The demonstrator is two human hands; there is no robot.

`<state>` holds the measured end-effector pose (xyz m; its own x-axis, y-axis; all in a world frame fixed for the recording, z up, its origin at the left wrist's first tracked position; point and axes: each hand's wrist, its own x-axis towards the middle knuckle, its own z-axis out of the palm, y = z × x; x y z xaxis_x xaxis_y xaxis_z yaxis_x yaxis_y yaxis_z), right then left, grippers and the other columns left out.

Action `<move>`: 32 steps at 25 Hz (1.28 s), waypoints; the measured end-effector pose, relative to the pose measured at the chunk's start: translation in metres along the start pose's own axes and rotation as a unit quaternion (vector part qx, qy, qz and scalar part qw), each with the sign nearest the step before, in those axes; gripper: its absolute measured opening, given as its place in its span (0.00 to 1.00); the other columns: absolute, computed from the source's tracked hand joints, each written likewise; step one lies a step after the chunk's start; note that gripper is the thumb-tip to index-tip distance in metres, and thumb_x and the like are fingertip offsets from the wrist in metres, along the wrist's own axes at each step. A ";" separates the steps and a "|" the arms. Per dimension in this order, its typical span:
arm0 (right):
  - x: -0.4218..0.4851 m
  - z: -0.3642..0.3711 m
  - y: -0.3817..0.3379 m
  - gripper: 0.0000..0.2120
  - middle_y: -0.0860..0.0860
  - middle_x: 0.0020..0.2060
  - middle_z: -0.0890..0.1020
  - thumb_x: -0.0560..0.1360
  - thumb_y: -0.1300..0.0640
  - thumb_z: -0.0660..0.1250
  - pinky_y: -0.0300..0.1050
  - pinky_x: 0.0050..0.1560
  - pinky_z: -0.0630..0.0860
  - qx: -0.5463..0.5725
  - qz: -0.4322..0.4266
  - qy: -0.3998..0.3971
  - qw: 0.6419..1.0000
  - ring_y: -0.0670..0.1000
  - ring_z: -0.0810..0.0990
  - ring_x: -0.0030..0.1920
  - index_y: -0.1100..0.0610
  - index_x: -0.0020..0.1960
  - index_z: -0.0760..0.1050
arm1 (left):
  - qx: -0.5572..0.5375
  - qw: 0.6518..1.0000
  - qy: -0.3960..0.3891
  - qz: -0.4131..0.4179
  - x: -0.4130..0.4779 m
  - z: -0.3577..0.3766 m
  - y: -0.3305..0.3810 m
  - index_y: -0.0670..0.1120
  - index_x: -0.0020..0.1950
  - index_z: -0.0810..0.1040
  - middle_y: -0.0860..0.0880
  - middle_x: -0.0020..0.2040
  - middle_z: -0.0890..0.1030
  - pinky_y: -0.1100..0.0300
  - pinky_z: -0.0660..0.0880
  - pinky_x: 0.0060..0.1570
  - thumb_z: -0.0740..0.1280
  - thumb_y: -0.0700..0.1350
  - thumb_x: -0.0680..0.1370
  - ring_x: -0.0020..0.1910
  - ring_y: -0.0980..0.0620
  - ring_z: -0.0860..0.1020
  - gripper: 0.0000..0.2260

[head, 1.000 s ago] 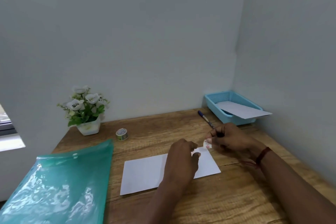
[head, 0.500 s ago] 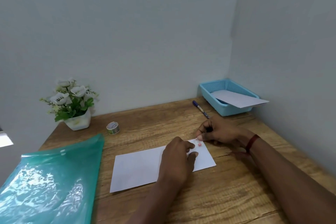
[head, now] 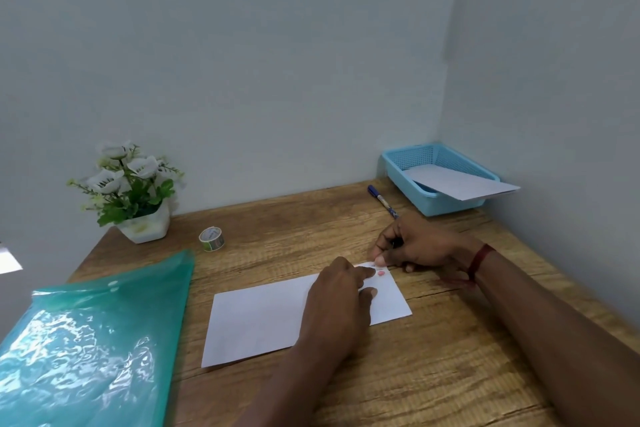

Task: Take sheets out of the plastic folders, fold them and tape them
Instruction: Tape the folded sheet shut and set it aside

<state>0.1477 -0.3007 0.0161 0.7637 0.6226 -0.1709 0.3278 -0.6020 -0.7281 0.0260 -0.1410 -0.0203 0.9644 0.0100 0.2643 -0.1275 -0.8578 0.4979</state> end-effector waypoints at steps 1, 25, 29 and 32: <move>0.001 0.001 0.000 0.04 0.54 0.49 0.85 0.74 0.59 0.72 0.33 0.29 0.72 0.001 -0.003 0.002 1.000 0.40 0.74 0.26 0.55 0.48 0.84 | 0.000 1.000 -0.002 0.002 0.000 0.000 0.000 0.56 0.70 0.73 0.56 0.60 0.75 0.63 0.72 0.59 0.65 0.51 0.80 0.59 0.56 0.73 0.18; -0.002 0.013 -0.003 0.06 0.43 0.44 0.85 0.71 0.58 0.75 0.30 0.42 0.71 -0.063 -0.027 0.059 0.996 0.37 0.79 0.42 0.49 0.46 0.84 | 0.029 0.998 -0.056 0.001 0.004 0.002 0.003 0.57 0.73 0.69 0.52 0.59 0.72 0.62 0.72 0.57 0.62 0.48 0.82 0.55 0.55 0.71 0.19; -0.004 0.015 -0.006 0.06 0.41 0.42 0.84 0.71 0.58 0.75 0.29 0.41 0.70 -0.081 -0.025 0.071 0.994 0.38 0.78 0.42 0.49 0.46 0.83 | 0.033 0.997 -0.065 -0.007 0.005 0.003 0.003 0.57 0.73 0.69 0.51 0.57 0.72 0.59 0.73 0.57 0.62 0.48 0.82 0.54 0.53 0.71 0.19; -0.004 0.017 -0.007 0.06 0.44 0.41 0.84 0.70 0.57 0.76 0.33 0.42 0.72 -0.074 -0.011 0.092 0.993 0.42 0.80 0.42 0.50 0.46 0.83 | 0.042 0.997 -0.068 -0.009 0.005 0.003 0.004 0.57 0.73 0.69 0.51 0.57 0.71 0.58 0.73 0.57 0.61 0.48 0.82 0.54 0.53 0.71 0.19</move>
<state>0.1331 -0.2907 0.0105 0.8401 0.5420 -0.0213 0.4134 -0.6652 -0.6218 0.0314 -0.1460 -0.0198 0.9896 -0.0401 0.1383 -0.0964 -0.8980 0.4294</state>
